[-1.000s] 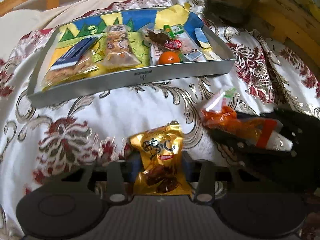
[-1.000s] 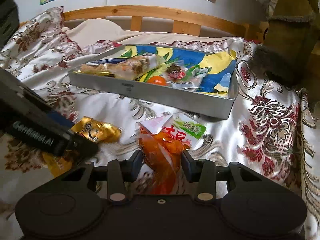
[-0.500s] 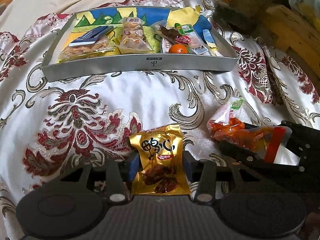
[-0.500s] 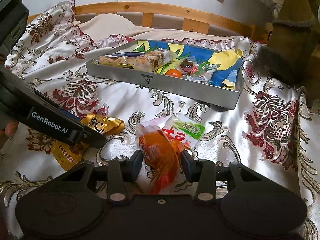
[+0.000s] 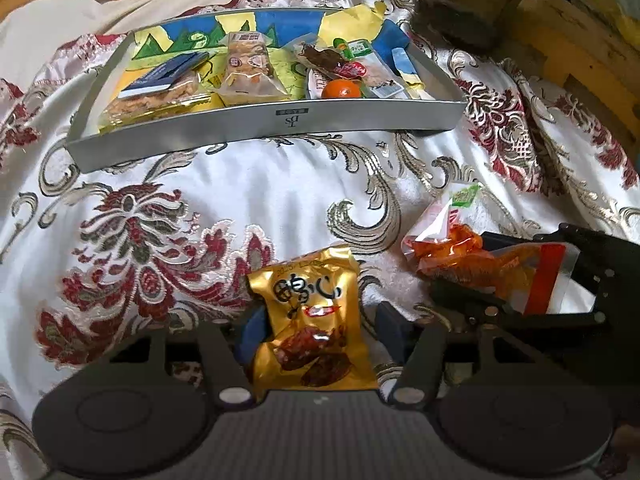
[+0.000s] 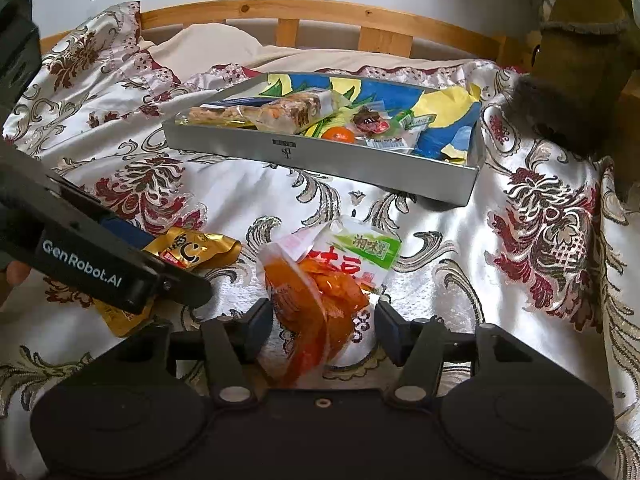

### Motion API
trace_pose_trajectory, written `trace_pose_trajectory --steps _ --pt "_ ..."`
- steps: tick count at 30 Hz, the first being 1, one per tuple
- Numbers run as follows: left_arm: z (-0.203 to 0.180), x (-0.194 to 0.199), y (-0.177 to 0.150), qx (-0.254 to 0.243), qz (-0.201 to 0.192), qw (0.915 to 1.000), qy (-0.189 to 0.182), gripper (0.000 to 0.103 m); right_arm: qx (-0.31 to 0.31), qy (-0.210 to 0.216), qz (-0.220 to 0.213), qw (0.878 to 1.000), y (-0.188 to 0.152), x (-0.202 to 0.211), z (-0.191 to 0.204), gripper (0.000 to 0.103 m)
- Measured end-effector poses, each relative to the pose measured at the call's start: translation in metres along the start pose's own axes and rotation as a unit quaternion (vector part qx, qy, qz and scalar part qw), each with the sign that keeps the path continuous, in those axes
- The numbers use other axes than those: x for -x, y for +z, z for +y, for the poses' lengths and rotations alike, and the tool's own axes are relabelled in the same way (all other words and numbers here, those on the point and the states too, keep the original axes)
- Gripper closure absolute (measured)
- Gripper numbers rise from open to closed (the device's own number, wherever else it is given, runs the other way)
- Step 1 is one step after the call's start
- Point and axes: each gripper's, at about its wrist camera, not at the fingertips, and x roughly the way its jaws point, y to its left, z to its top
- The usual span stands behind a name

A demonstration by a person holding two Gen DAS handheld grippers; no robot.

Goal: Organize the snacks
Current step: 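Grasp the gold duck pouch with the left tool while the right tool grasps the orange snack bag, then lift the duck pouch and orange snack bag and carry them over the tray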

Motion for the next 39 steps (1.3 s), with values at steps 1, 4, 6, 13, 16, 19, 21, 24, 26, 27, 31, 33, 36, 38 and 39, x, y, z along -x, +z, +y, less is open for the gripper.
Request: trace_pose_trajectory --steps 1,4,6,13,16,19,21,24,26,27,31,33,36,38,39 --pt "0.000 0.000 0.000 -0.004 0.000 1.0000 0.002 0.048 -0.002 0.001 0.000 1.000 0.000 0.000 0.000 0.045" --pt "0.003 0.004 -0.003 0.003 -0.001 1.0000 -0.003 0.053 -0.004 -0.001 0.001 1.000 -0.002 0.000 0.002 0.048" --pt "0.004 0.007 -0.006 0.006 -0.006 1.0000 -0.003 0.057 -0.004 0.003 -0.002 1.000 -0.003 0.002 0.003 0.055" --pt "0.006 0.016 -0.013 0.023 -0.012 0.9996 -0.008 0.062 0.001 0.000 -0.018 1.000 -0.009 0.009 0.008 0.060" --pt "0.006 0.019 -0.014 0.025 -0.013 0.9996 -0.010 0.062 0.005 0.001 -0.021 1.000 -0.012 0.012 0.009 0.060" --pt "0.005 0.021 -0.015 0.025 -0.015 0.9996 -0.006 0.062 0.001 0.003 -0.024 1.000 -0.013 0.013 0.008 0.060" --pt "0.003 0.023 -0.015 0.025 -0.017 0.9995 -0.005 0.062 0.000 0.003 -0.025 1.000 -0.013 0.014 0.008 0.060" --pt "0.002 0.025 -0.015 0.025 -0.019 0.9995 -0.001 0.062 -0.002 0.001 -0.029 1.000 -0.015 0.016 0.009 0.060" --pt "0.003 0.027 -0.015 0.028 -0.020 0.9994 0.002 0.062 -0.004 0.001 -0.034 0.999 -0.016 0.019 0.010 0.060" --pt "0.003 0.027 -0.015 0.030 -0.019 0.9994 0.003 0.062 -0.005 0.001 -0.037 0.999 -0.017 0.020 0.010 0.060" --pt "0.007 0.031 -0.018 0.043 -0.021 0.9988 0.004 0.062 0.000 0.000 -0.045 0.999 -0.020 0.023 0.013 0.061" --pt "0.009 0.035 -0.020 0.048 -0.025 0.9985 0.006 0.062 0.007 -0.001 -0.050 0.999 -0.022 0.026 0.016 0.061" --pt "0.010 0.039 -0.021 0.054 -0.034 0.9979 0.010 0.062 0.016 -0.001 -0.054 0.998 -0.023 0.029 0.019 0.061" --pt "0.011 0.041 -0.021 0.056 -0.038 0.9976 0.011 0.062 0.019 -0.001 -0.053 0.998 -0.024 0.028 0.020 0.061" --pt "0.011 0.042 -0.022 0.056 -0.039 0.9976 0.012 0.062 0.019 -0.001 -0.050 0.999 -0.023 0.027 0.020 0.061"
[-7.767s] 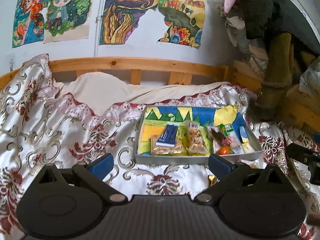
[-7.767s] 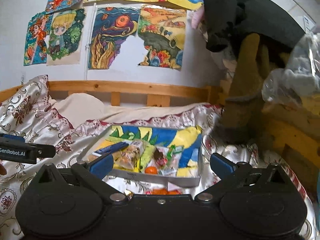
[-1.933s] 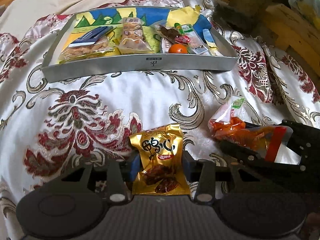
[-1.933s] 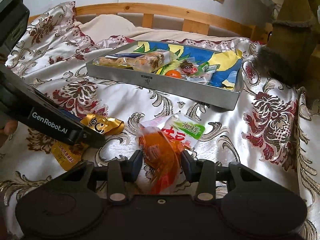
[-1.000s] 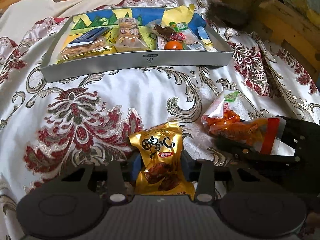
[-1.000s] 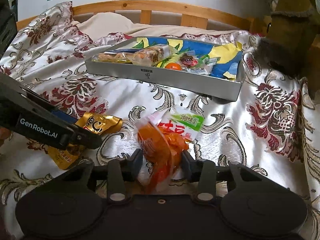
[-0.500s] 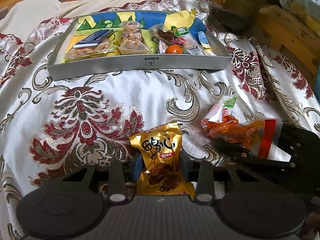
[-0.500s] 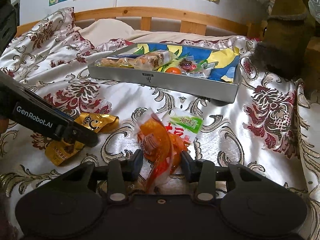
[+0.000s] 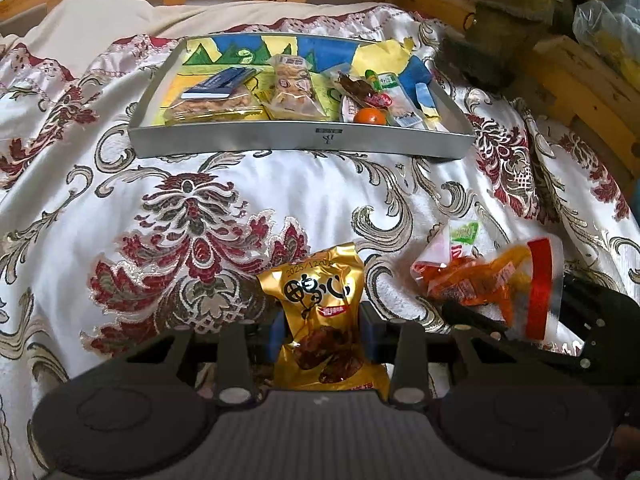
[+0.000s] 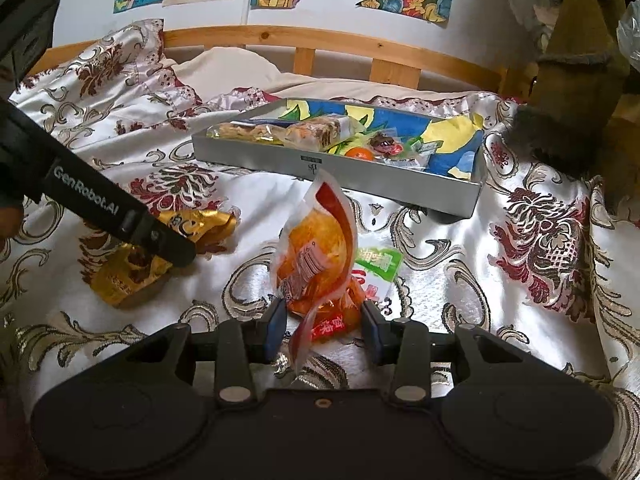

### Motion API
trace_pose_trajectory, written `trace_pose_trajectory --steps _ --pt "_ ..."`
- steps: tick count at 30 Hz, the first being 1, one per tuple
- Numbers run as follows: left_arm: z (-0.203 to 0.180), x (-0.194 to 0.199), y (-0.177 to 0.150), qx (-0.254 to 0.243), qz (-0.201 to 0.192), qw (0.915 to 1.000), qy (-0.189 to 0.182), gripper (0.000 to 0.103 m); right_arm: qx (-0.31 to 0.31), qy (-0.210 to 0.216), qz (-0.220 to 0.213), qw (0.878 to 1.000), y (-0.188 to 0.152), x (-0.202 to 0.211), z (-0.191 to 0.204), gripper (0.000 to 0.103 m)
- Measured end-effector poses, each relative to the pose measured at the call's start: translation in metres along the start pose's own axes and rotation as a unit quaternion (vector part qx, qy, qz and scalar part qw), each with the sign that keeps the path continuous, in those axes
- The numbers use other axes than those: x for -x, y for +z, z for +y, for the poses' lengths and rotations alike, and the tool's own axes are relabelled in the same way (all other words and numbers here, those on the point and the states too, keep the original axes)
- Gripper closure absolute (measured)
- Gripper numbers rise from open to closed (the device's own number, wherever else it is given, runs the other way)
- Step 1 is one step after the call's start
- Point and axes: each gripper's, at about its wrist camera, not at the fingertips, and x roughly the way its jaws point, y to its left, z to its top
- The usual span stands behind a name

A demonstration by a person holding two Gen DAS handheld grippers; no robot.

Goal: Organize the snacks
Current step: 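Lift the duck pouch and orange snack bag and carry them over the tray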

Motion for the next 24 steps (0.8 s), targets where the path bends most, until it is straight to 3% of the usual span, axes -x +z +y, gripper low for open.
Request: trace_pose_trajectory --steps 4,7,13,24 --pt "-0.001 0.001 -0.003 -0.002 -0.002 1.0000 0.000 0.062 0.001 0.001 0.011 1.000 0.001 -0.004 0.001 0.058" --pt "-0.002 0.001 -0.004 -0.004 -0.001 1.0000 -0.002 0.062 0.003 -0.010 0.020 1.000 0.004 -0.010 0.000 0.044" --pt "-0.002 0.001 -0.005 -0.003 -0.002 1.0000 -0.004 0.062 0.016 0.007 0.016 1.000 0.005 -0.009 0.001 0.060" --pt "0.000 0.004 -0.001 0.001 -0.007 1.0000 0.001 0.062 0.042 0.000 -0.018 0.999 0.007 0.003 0.005 0.063"
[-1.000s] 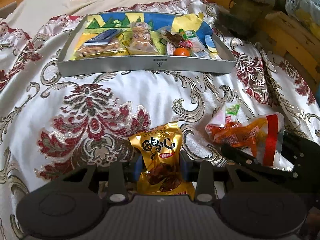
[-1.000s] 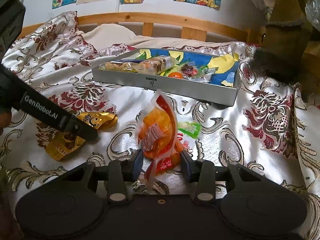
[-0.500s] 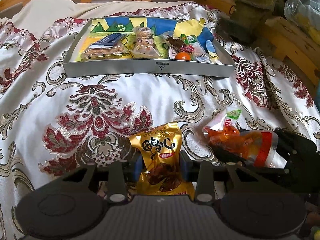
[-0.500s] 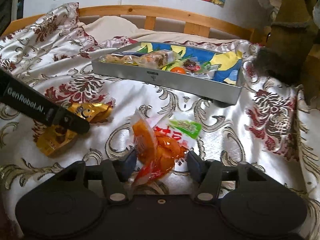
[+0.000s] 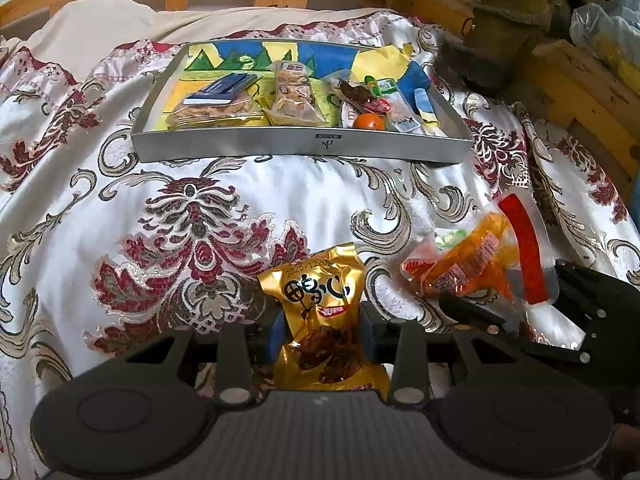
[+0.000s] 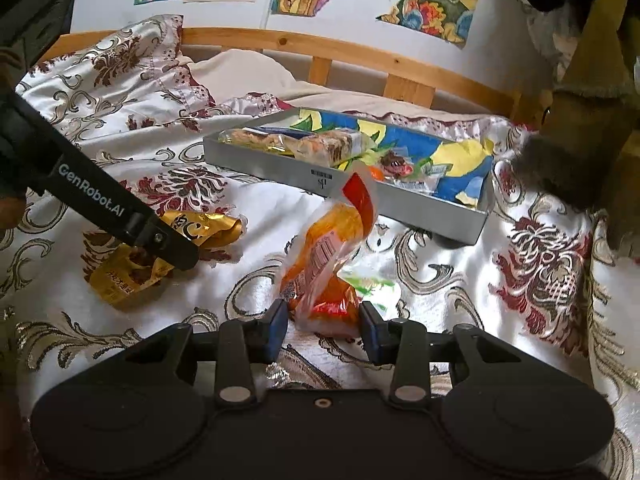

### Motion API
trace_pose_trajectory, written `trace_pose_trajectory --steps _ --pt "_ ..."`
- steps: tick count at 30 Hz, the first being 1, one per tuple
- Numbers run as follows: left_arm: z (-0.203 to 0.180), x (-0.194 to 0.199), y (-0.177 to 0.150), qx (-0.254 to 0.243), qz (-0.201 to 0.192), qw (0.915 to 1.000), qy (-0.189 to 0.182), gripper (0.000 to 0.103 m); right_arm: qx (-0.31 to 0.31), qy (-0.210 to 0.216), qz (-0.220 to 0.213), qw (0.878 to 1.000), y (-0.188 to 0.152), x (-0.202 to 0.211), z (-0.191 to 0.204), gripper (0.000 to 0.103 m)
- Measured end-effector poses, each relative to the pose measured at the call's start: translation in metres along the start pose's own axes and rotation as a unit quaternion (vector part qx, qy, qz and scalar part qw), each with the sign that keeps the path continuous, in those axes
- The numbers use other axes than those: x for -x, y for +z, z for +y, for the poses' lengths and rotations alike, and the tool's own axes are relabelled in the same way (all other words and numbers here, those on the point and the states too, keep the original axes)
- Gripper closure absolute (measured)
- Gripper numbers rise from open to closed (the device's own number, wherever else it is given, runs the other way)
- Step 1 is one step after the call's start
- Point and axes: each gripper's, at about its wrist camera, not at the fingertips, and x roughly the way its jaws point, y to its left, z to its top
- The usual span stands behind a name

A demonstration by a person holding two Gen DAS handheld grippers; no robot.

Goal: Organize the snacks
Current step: 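Lift the duck pouch and orange snack bag and carry them over the tray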

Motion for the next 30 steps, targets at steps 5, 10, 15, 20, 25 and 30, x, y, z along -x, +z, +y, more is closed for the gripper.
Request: trace_pose_trajectory --steps 5,10,15,20,25,30 --pt "0.003 0.000 0.001 0.005 -0.002 1.0000 0.002 0.062 0.003 0.000 -0.002 1.000 -0.001 0.000 0.001 0.063" --pt "0.004 0.002 0.002 0.007 -0.006 1.0000 0.002 0.062 0.009 -0.005 -0.016 1.000 -0.001 0.004 0.003 0.071" --pt "0.005 0.001 0.001 0.012 -0.003 0.9999 0.005 0.062 0.018 -0.003 -0.011 1.000 0.000 0.001 0.003 0.071" --pt "0.006 0.000 0.000 0.014 -0.001 0.9999 0.004 0.062 0.048 0.000 0.006 0.999 0.002 -0.008 0.007 0.068" --pt "0.006 -0.001 0.002 0.016 -0.003 0.9999 0.001 0.062 0.074 -0.001 0.015 0.997 0.004 -0.021 0.008 0.062" --pt "0.004 0.001 0.009 0.013 -0.007 0.9999 -0.001 0.062 0.094 0.009 0.007 0.995 0.009 -0.030 0.006 0.064"
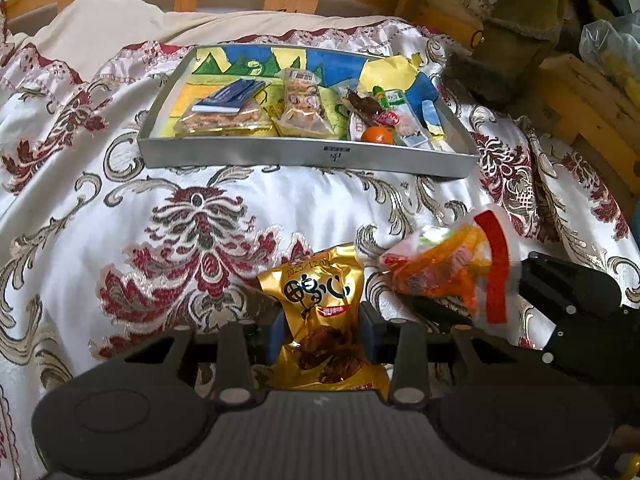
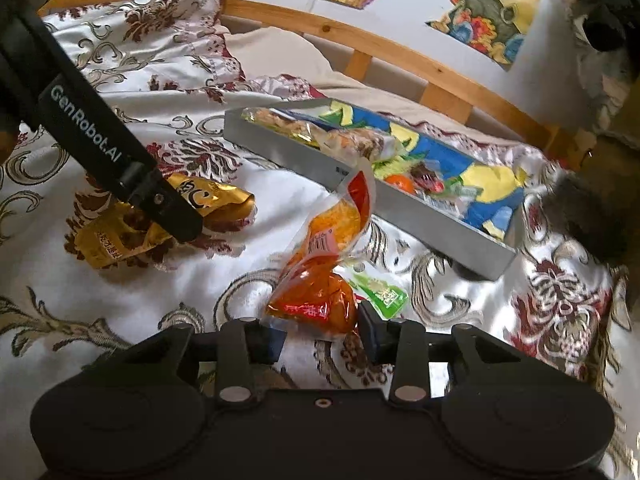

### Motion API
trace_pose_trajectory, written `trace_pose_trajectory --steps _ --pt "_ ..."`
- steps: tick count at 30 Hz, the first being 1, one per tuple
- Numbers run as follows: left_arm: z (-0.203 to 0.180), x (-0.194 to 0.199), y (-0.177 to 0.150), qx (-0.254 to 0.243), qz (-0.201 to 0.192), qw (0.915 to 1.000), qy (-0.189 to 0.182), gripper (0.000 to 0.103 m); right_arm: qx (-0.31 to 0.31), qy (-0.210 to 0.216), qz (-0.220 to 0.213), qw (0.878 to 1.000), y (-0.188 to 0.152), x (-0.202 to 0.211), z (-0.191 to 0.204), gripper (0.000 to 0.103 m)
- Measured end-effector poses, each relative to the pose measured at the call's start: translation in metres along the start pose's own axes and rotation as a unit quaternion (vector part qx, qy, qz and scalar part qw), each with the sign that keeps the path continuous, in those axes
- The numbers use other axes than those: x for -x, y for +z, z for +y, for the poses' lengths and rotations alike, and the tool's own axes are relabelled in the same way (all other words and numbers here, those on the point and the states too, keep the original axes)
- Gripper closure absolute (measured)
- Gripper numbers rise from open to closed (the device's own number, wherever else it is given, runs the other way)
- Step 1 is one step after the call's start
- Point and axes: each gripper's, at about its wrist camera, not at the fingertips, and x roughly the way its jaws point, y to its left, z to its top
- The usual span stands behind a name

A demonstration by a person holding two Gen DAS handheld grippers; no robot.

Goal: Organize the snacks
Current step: 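Lift the duck pouch and orange snack bag and carry them over the tray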

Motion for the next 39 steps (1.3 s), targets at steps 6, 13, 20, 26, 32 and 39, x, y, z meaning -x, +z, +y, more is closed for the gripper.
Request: trace_pose_trajectory --steps 6,13,20,26,32,39 --pt "0.003 0.002 0.012 0.002 -0.011 0.9999 0.005 0.062 0.039 -0.023 -0.030 0.999 0.002 0.002 0.007 0.066" --pt "0.007 0.002 0.037 0.002 -0.033 0.9994 0.010 0.062 0.063 -0.044 -0.063 0.995 0.010 0.006 0.007 0.067" --pt "0.007 -0.001 0.073 -0.010 -0.060 0.9981 0.013 0.062 0.057 -0.073 -0.094 0.991 0.029 0.008 -0.013 0.066" --pt "-0.003 -0.016 0.120 -0.024 -0.082 0.9962 -0.018 0.062 0.054 -0.096 -0.104 0.988 0.052 -0.006 -0.044 0.066" --pt "-0.021 -0.042 0.161 -0.038 -0.085 0.9952 -0.031 0.062 0.062 -0.115 -0.084 0.988 0.070 -0.032 -0.078 0.066" --pt "-0.032 -0.070 0.189 -0.026 -0.082 0.9956 -0.037 0.062 0.008 -0.120 -0.063 0.991 0.084 -0.064 -0.115 0.066"
